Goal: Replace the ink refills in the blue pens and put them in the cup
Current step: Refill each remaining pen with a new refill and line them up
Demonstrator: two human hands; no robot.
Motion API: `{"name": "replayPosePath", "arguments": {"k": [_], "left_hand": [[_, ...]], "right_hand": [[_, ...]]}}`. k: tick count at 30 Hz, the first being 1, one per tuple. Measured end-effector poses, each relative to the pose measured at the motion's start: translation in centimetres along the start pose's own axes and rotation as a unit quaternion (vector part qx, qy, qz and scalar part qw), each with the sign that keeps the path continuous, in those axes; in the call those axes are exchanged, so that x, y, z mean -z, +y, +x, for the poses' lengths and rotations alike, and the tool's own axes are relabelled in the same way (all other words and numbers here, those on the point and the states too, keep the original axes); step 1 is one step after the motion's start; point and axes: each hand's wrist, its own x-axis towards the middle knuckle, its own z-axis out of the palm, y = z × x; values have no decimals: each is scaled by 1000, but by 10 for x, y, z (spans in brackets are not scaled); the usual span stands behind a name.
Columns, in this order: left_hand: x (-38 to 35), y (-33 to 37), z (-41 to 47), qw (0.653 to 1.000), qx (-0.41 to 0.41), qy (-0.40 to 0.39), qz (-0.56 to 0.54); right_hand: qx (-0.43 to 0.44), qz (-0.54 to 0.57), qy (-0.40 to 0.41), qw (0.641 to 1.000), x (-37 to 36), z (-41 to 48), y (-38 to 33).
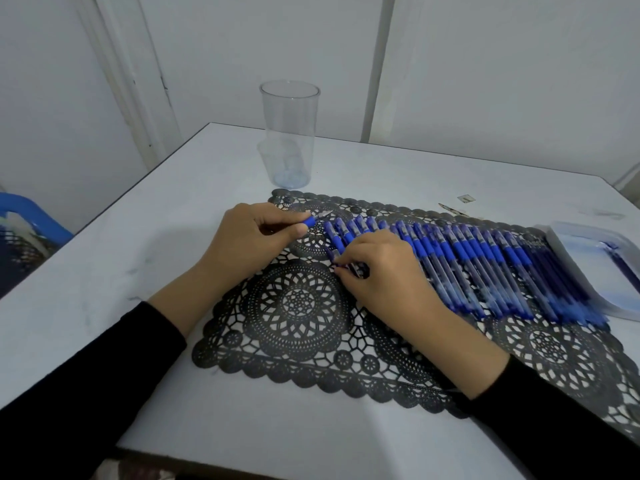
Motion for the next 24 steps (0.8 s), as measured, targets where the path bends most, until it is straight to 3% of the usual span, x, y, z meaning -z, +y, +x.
{"name": "replayPosePath", "arguments": {"k": [9,15,24], "left_hand": [[-1,1,-1,1000,-20,-13,18],[-3,2,-3,999,-41,-28,-15],[-4,12,-8,994,-93,-20,-49]], "right_hand": [[-38,53,23,998,14,0,0],[-147,164,58,974,26,10,10],[-111,267,10,957,23,29,8]]}}
